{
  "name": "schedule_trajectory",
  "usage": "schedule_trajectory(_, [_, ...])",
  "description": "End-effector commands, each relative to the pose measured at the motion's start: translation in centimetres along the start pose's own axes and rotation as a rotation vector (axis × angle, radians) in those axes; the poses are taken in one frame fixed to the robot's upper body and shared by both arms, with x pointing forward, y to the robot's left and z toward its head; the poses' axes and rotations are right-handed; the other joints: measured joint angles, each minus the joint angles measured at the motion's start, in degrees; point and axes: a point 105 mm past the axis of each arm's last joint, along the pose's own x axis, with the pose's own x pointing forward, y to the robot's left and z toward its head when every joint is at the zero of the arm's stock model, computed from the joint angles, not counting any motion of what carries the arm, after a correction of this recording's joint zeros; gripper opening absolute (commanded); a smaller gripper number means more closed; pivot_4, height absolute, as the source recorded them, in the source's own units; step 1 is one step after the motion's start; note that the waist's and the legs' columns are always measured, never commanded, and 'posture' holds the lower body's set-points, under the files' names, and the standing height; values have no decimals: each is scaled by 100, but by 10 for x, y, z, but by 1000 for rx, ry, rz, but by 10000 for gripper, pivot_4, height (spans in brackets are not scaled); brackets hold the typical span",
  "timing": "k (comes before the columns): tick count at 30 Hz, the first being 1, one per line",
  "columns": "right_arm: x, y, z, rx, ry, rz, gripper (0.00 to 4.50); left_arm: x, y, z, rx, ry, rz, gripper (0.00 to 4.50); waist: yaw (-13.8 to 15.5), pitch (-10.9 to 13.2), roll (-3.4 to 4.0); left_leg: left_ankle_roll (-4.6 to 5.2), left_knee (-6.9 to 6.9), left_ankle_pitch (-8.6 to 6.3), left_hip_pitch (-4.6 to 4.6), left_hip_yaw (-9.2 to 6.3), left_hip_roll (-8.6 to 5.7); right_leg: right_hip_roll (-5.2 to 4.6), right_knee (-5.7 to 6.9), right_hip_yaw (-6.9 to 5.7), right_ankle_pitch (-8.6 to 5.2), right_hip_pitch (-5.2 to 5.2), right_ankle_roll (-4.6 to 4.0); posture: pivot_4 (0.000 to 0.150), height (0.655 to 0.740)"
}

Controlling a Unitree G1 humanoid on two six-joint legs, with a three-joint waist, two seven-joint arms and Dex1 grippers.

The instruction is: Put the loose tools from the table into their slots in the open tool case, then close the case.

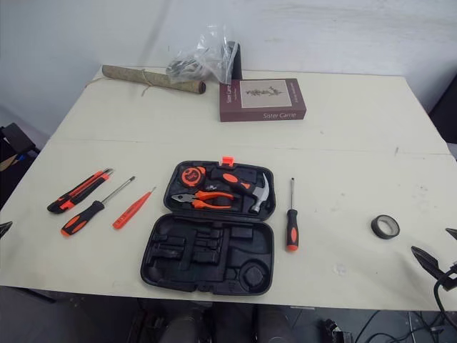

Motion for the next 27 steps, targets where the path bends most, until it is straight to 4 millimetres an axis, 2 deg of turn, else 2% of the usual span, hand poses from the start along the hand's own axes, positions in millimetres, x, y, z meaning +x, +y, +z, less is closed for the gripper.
schedule_trajectory(1, [1,-1,8,-24,-25,3,45000,-5,3,14,-25,-71,-8,44498,-1,0,0,0,0,0,0,0,0,0,0,0,0,0,0,1500,7400])
schedule_trajectory(8, [19,11,25,-53,-97,46,45000,2,-11,34,-73,-164,-100,44498,-7,0,0,-3,3,1,1,-1,1,1,5,-1,0,1,0,1500,7400])
schedule_trajectory(11, [27,24,46,-19,-171,111,45000,7,-21,45,-54,-193,-152,44498,-5,0,0,-3,2,1,1,0,1,1,5,-1,0,0,-1,1500,7400])
schedule_trajectory(13, [35,42,70,10,-224,217,45000,12,-37,57,-49,-218,-244,44498,-6,0,0,-2,7,0,0,-1,1,1,5,0,0,3,-1,1500,7400])
schedule_trajectory(17, [53,93,123,38,-317,482,45000,27,-86,90,-21,-271,-478,44498,-6,-1,0,-2,9,1,-1,-6,5,2,10,1,0,4,-1,1500,7400])
schedule_trajectory(21, [70,134,148,-17,-301,642,45000,41,-133,118,77,-314,-591,44498,23,-1,1,-3,14,1,-12,-15,4,4,10,-3,0,1,-1,1500,7400])
schedule_trajectory(24, [79,152,157,-58,-285,707,36165,50,-160,125,137,-300,-646,35884,65,-1,1,-1,29,0,-30,-19,4,6,11,-8,0,-4,-1,1500,7400])
schedule_trajectory(27, [86,166,159,-112,-263,752,20543,64,-180,130,181,-287,-666,21808,124,-1,1,3,45,-2,-36,-18,3,6,4,-8,0,-4,-1,1500,7400])
